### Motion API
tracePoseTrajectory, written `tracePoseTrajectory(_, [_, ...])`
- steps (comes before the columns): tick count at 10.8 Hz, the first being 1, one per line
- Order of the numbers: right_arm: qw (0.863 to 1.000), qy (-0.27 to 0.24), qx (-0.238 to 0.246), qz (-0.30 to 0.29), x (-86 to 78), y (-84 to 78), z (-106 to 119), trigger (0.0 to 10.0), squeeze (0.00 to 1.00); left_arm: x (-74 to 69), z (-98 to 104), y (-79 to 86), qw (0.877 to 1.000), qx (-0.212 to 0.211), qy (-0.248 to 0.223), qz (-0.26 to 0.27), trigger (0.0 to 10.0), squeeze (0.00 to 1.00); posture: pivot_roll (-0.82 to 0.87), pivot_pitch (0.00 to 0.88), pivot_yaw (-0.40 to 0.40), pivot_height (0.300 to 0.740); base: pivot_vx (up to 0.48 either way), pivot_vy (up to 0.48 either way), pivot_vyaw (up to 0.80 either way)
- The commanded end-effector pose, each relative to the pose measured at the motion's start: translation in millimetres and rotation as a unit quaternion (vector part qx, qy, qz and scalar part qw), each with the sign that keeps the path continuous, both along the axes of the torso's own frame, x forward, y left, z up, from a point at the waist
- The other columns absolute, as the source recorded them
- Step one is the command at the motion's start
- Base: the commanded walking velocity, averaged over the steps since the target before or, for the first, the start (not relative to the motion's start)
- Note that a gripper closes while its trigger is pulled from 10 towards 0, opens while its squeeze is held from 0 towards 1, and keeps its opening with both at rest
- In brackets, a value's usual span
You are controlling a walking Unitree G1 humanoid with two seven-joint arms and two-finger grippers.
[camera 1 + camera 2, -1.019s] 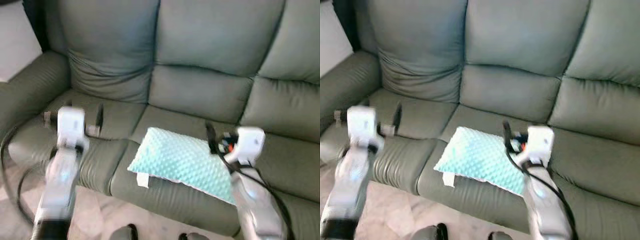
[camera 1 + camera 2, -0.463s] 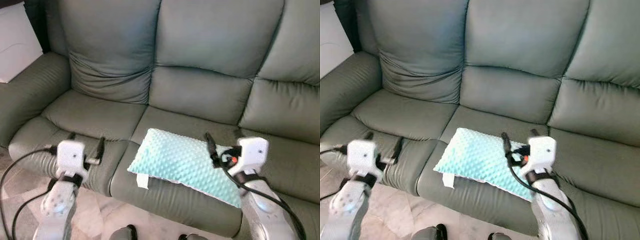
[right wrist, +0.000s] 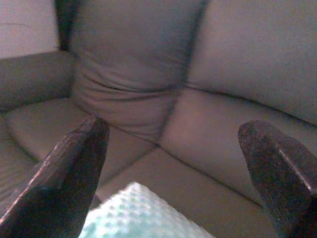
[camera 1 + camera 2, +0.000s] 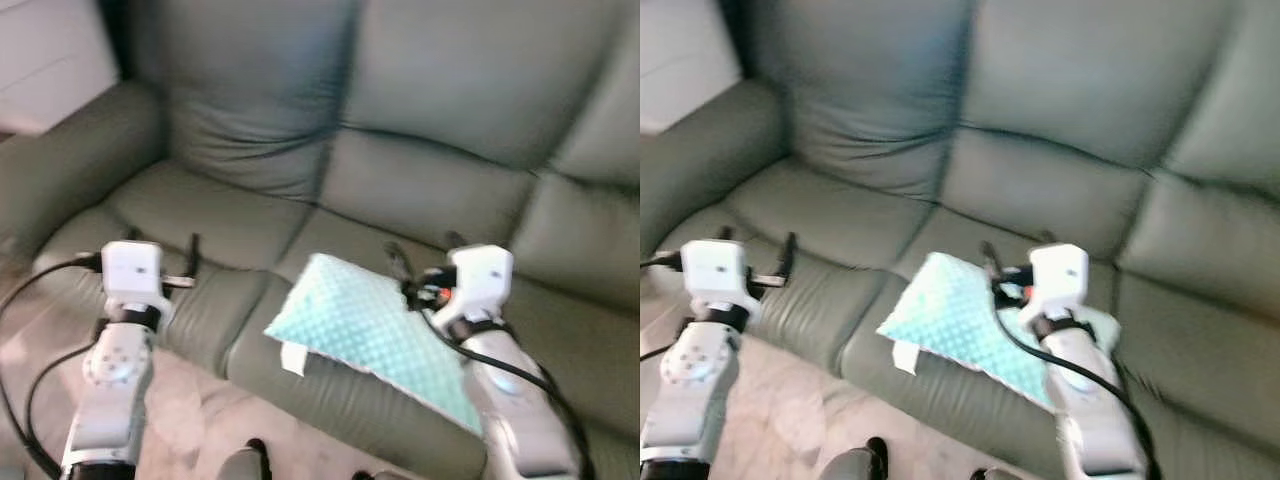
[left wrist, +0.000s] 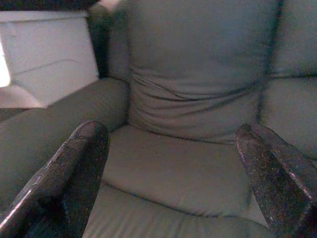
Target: Move the pillow to the sofa
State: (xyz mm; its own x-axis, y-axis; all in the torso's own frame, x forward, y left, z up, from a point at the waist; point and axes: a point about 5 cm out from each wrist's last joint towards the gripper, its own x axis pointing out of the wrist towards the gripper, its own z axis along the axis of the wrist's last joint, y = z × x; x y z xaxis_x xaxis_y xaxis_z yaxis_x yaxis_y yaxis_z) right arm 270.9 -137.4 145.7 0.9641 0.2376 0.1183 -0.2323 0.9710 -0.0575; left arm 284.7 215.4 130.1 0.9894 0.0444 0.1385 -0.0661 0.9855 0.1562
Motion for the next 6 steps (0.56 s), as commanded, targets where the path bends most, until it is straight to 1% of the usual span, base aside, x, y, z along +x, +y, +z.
tracePoseTrajectory(1, [1.000,0.012,-0.008,0.001,0.8,-1.5,-4.3,10.0,0.00,2.0,2.6,-3.8,1.000,-0.002,-0.001,-0.007,10.0,0.00,-0.05,0.174,-0.021,0.740,0.000,0.000,0.80])
tracePoseTrajectory(3, [1.000,0.013,-0.012,-0.005,5.2,-3.3,-4.9,10.0,0.00,-1.2,-1.5,-5.4,1.000,-0.002,0.006,-0.003,10.0,0.00,-0.05,0.183,-0.023,0.740,0.000,0.000,0.80])
tracePoseTrajectory(6, [1.000,0.017,-0.018,-0.001,5.6,-2.2,-6.4,10.0,0.00,-3.0,-6.3,-8.1,1.000,-0.009,0.011,0.009,10.0,0.00,-0.04,0.182,-0.037,0.740,0.000,0.000,0.80])
